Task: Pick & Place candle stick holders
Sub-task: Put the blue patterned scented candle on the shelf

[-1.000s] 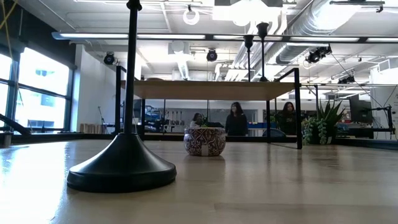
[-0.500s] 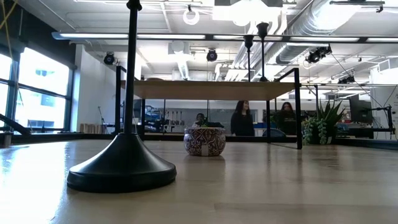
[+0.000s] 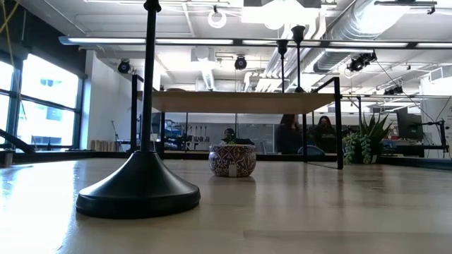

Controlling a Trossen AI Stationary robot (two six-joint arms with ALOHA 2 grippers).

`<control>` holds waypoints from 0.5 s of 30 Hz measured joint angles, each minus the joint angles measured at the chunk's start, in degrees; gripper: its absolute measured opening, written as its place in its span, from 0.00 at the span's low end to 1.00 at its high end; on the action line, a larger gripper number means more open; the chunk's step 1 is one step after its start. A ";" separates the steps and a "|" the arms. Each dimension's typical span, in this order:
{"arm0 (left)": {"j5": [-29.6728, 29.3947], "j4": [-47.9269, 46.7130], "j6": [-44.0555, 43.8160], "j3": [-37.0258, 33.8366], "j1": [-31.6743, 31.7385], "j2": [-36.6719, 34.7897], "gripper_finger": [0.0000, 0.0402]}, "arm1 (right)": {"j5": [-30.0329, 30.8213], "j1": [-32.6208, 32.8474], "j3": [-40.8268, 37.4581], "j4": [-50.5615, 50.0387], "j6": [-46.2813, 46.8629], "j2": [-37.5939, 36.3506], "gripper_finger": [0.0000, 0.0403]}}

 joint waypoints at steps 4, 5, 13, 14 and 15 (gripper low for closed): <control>1.41 0.02 -0.10 0.00 0.00 0.00 0.76 | -0.14 0.00 0.00 -0.02 0.00 0.00 0.73; 1.52 0.02 -0.20 0.02 0.00 0.00 0.80 | -0.10 0.00 0.00 -0.04 0.00 0.00 0.73; 3.89 -0.36 -0.22 0.09 -0.02 -0.04 0.97 | -0.16 0.04 0.00 -0.20 0.51 0.02 0.73; 4.08 -0.45 -0.26 0.08 0.00 -0.04 0.96 | -0.15 0.16 0.00 -0.20 1.22 0.02 0.73; 4.33 -0.63 -0.77 0.09 0.00 -0.04 0.95 | -0.31 0.24 0.00 -0.22 1.49 0.03 0.73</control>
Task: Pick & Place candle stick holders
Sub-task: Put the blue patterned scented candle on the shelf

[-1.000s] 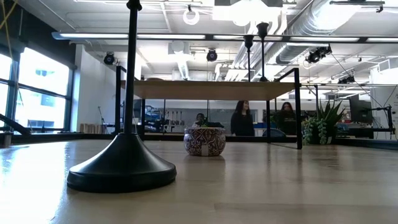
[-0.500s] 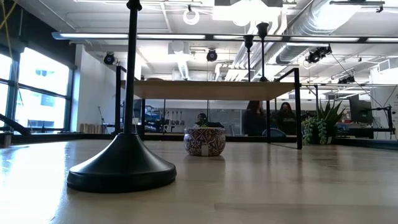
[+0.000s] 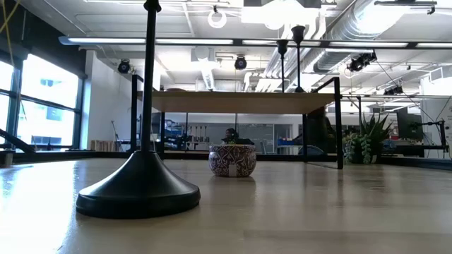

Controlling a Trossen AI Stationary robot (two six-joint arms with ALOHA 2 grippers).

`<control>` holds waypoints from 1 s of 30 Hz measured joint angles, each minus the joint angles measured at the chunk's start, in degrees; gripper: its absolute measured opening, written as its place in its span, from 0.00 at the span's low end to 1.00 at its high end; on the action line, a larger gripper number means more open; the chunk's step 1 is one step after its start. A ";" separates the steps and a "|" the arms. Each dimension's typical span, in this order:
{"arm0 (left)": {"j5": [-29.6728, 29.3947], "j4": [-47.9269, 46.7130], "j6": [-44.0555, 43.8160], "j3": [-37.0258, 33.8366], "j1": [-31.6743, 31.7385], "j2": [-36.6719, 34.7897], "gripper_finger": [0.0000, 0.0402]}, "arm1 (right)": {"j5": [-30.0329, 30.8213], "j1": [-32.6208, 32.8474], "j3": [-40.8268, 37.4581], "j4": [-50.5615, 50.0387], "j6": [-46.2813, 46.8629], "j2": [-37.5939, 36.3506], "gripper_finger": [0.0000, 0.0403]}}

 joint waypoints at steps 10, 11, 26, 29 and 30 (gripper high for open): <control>0.34 -2.07 -4.40 0.17 -0.11 -0.13 0.94 | -0.77 2.09 -0.07 -3.33 4.42 0.10 0.73; -0.25 -1.91 -4.35 0.17 -0.11 -0.25 0.94 | -0.71 2.34 -0.09 -3.92 4.85 0.12 0.73; -13.10 1.95 42.34 0.12 -8.34 -0.03 0.94 | -1.20 3.60 -0.09 -7.01 8.81 0.12 0.73; -16.15 1.96 53.45 0.08 -10.64 0.28 0.94 | -1.43 3.60 -0.09 -6.82 8.81 0.12 0.73; -17.17 1.97 56.94 0.06 -11.35 0.28 0.94 | -1.63 3.60 -0.09 -6.58 8.81 0.12 0.73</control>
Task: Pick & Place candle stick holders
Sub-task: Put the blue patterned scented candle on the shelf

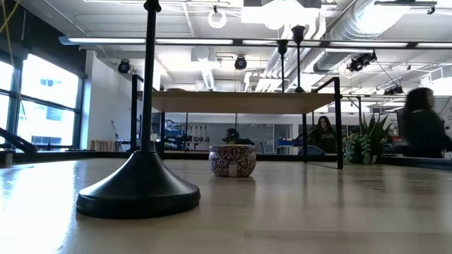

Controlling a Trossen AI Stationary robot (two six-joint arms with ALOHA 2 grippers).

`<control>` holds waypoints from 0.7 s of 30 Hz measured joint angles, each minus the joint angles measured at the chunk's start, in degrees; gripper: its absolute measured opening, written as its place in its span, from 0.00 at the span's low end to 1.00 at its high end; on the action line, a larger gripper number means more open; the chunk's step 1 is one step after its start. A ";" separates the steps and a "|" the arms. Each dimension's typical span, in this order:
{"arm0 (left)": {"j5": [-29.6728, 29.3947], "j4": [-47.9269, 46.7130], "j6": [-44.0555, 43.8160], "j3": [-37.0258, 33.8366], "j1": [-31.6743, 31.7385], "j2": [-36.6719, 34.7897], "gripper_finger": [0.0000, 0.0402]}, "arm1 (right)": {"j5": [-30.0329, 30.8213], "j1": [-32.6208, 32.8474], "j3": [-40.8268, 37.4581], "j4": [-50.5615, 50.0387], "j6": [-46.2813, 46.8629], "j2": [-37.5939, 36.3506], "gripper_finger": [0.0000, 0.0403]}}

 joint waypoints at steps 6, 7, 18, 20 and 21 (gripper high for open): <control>-0.78 1.23 15.32 -0.05 -1.36 0.68 0.94 | -0.31 0.00 0.02 0.94 0.00 0.00 0.73; -0.80 1.68 17.05 -0.07 -1.33 0.68 0.94 | -0.13 0.00 0.02 1.19 0.00 0.00 0.73; 3.37 5.63 21.44 1.38 2.87 0.68 0.94 | -1.60 0.00 0.04 2.39 -0.24 -0.02 0.73; 4.13 5.50 17.00 2.02 4.15 0.63 0.94 | -1.61 0.02 0.04 2.39 -0.24 -0.02 0.73; 4.37 5.34 14.79 2.08 4.69 0.63 0.94 | -1.59 0.02 0.04 2.41 -0.25 -0.03 0.73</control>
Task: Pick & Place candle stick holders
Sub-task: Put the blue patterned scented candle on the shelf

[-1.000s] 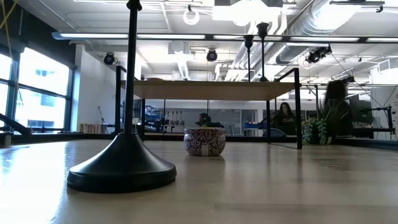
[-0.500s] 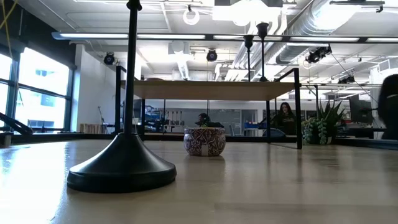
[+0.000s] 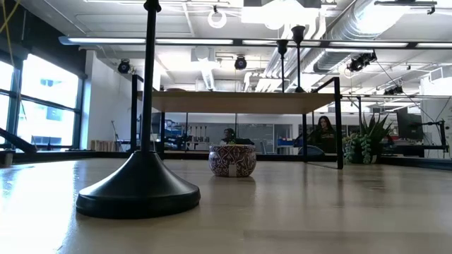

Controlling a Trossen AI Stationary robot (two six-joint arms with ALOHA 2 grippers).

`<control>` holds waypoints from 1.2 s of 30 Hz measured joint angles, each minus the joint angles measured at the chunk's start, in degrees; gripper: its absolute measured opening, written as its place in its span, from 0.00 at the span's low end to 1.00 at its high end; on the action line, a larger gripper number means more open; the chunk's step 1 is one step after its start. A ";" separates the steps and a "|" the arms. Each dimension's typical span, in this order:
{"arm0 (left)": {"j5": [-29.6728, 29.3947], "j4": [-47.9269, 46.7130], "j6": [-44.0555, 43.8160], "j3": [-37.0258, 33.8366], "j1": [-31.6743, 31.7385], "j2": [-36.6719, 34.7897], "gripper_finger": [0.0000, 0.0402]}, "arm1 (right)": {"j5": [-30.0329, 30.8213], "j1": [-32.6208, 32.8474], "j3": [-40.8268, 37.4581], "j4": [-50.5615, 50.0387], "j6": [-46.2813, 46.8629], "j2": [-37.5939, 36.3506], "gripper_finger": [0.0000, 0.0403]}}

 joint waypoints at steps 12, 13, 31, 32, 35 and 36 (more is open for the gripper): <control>-1.63 -2.54 -17.21 -0.02 0.76 0.00 0.94 | 0.37 0.00 0.04 0.37 -1.54 -0.01 0.73; -1.58 -2.25 -16.57 -0.02 0.73 0.00 0.94 | 0.39 0.00 0.04 0.39 -1.54 -0.01 0.73; 5.24 -1.91 7.99 -0.07 0.71 3.66 0.94 | 0.39 0.02 0.07 1.02 -1.52 -0.08 0.73; 4.30 -1.37 9.01 -0.07 0.73 4.14 0.94 | 0.38 0.02 0.07 0.92 -1.52 -0.08 0.73; 0.62 1.24 9.28 -0.07 0.67 4.39 0.94 | 0.46 0.02 0.07 1.03 -1.52 -0.10 0.73; 0.01 2.26 9.16 -0.07 0.67 4.37 0.94 | 0.41 0.00 0.07 1.09 -1.52 -0.10 0.73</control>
